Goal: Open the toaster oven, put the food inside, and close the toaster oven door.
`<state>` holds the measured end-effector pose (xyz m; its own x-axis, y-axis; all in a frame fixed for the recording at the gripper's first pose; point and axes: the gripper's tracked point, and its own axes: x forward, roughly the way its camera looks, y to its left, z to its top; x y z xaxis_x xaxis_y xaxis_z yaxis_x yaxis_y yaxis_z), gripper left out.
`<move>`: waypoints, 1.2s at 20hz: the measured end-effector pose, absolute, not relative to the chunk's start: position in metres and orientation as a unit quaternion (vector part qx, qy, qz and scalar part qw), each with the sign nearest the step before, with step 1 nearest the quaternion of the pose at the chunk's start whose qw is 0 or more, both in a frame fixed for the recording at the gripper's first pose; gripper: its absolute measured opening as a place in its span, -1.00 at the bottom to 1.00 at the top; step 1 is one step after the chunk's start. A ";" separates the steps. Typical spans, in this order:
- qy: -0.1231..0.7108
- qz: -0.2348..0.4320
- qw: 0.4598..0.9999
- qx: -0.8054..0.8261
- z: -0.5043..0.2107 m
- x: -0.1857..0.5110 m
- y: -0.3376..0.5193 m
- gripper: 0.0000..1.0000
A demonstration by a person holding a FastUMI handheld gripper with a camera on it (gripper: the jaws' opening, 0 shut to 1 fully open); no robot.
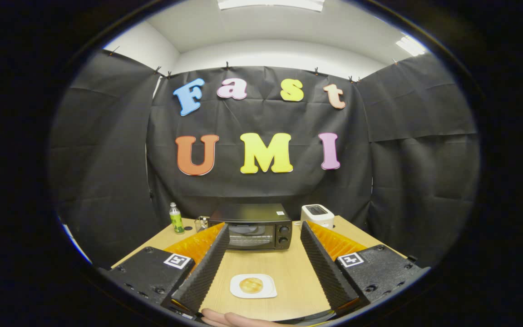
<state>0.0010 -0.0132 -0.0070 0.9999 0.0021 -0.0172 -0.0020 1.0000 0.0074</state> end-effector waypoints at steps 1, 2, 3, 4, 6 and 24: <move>0.009 -0.001 1.000 0.004 -0.008 0.001 -0.015 1.00; 0.010 -0.002 1.000 0.006 -0.009 0.002 -0.017 1.00; 0.011 -0.003 1.000 0.008 -0.010 0.004 -0.019 1.00; 0.012 -0.004 1.000 0.010 -0.012 0.005 -0.021 1.00; 0.014 -0.004 1.000 0.015 -0.014 0.008 -0.021 1.00; 0.009 0.030 1.000 -0.004 -0.068 0.161 0.011 1.00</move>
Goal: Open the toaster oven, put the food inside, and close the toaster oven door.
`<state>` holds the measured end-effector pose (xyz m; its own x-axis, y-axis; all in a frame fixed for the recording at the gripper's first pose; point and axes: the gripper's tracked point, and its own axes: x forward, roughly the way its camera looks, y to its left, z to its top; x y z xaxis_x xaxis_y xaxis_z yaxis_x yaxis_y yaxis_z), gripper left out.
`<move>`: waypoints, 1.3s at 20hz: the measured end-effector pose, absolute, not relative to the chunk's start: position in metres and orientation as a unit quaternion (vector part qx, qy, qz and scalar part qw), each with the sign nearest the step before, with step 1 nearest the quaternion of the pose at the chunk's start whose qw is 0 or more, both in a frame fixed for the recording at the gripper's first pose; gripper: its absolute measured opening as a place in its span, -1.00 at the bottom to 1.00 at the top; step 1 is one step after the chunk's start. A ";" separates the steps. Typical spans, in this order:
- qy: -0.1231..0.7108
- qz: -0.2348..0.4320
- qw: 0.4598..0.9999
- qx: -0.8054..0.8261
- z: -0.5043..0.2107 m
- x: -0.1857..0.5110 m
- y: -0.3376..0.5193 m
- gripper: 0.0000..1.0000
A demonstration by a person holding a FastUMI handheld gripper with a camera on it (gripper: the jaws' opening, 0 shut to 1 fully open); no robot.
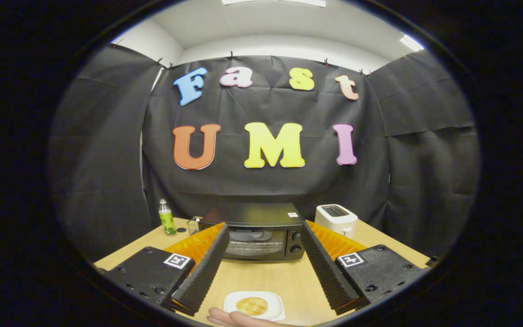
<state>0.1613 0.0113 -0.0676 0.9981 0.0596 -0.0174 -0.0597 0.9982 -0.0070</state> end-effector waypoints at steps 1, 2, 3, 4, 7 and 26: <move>0.016 0.038 0.999 -0.001 -0.078 0.175 0.019 1.00; 0.026 0.045 0.999 0.001 -0.087 0.191 0.026 1.00; 0.028 0.048 0.998 0.002 -0.093 0.204 0.031 1.00; 0.032 0.049 0.998 0.000 -0.099 0.217 0.035 1.00; 0.043 0.052 0.998 -0.001 -0.119 0.256 0.048 1.00; 0.045 0.037 0.998 0.003 -0.170 0.370 0.072 1.00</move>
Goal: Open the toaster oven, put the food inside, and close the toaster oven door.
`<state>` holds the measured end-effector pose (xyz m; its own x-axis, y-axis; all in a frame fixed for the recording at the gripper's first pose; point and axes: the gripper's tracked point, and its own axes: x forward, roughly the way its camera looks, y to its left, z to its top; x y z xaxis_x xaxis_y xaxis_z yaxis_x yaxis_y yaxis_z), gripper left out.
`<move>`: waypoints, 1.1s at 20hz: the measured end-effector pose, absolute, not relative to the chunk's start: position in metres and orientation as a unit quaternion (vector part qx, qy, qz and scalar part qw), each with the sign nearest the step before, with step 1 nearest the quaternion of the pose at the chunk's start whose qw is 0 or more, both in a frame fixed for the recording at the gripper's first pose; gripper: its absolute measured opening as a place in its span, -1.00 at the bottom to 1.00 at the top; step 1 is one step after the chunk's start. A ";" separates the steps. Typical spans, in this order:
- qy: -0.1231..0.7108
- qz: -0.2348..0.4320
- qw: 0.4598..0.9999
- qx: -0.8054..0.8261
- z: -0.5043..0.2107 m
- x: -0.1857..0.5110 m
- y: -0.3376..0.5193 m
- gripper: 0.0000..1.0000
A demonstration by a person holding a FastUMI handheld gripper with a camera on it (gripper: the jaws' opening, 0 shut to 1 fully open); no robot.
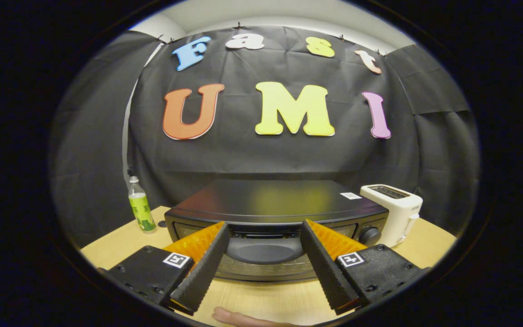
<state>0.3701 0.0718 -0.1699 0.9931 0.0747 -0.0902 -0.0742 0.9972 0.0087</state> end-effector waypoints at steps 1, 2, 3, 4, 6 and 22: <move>0.050 0.039 0.998 0.007 -0.173 0.372 0.071 1.00; 0.046 0.039 0.998 0.009 -0.171 0.377 0.071 1.00; 0.052 0.040 0.998 0.007 -0.173 0.379 0.071 1.00; 0.051 0.039 0.998 0.009 -0.172 0.381 0.071 1.00; 0.057 0.032 0.998 0.002 -0.173 0.383 0.071 1.00; 0.095 0.022 0.995 0.005 -0.185 0.347 0.069 1.00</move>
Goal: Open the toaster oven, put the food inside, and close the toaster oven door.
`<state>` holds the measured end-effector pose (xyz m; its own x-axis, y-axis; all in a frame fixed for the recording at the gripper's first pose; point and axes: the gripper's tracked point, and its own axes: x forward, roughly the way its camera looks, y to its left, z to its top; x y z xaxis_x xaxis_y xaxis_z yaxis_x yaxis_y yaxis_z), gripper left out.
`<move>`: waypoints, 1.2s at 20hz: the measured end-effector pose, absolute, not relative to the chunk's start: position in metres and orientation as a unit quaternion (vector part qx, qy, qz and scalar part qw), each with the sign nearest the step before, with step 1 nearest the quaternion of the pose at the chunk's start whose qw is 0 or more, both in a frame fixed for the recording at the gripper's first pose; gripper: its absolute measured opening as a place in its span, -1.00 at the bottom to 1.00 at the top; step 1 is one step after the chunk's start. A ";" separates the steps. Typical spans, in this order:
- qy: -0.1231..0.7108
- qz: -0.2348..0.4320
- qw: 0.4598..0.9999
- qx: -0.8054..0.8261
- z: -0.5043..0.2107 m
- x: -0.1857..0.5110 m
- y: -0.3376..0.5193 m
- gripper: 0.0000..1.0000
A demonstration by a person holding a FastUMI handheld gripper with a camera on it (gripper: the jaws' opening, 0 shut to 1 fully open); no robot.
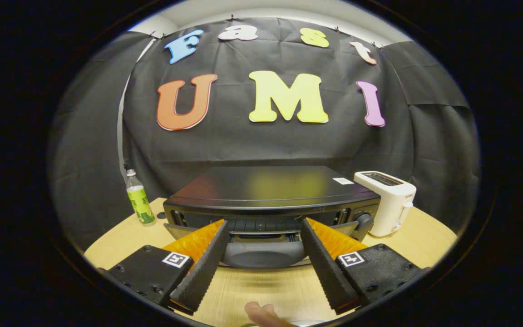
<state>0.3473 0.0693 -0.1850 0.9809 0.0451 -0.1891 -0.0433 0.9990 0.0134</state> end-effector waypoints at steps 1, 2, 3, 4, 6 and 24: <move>0.095 0.022 0.995 0.008 -0.186 0.345 0.069 1.00; 0.095 0.022 0.995 0.006 -0.188 0.342 0.069 1.00; 0.096 0.022 0.995 0.005 -0.189 0.338 0.069 1.00; 0.097 0.023 0.995 0.005 -0.191 0.334 0.068 1.00; 0.105 0.026 0.994 0.010 -0.196 0.325 0.068 1.00; 0.217 0.024 0.976 0.003 -0.259 0.263 0.064 1.00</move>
<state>0.2632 0.0637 -0.2592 0.9048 0.0490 -0.4230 -0.0461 0.9988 0.0170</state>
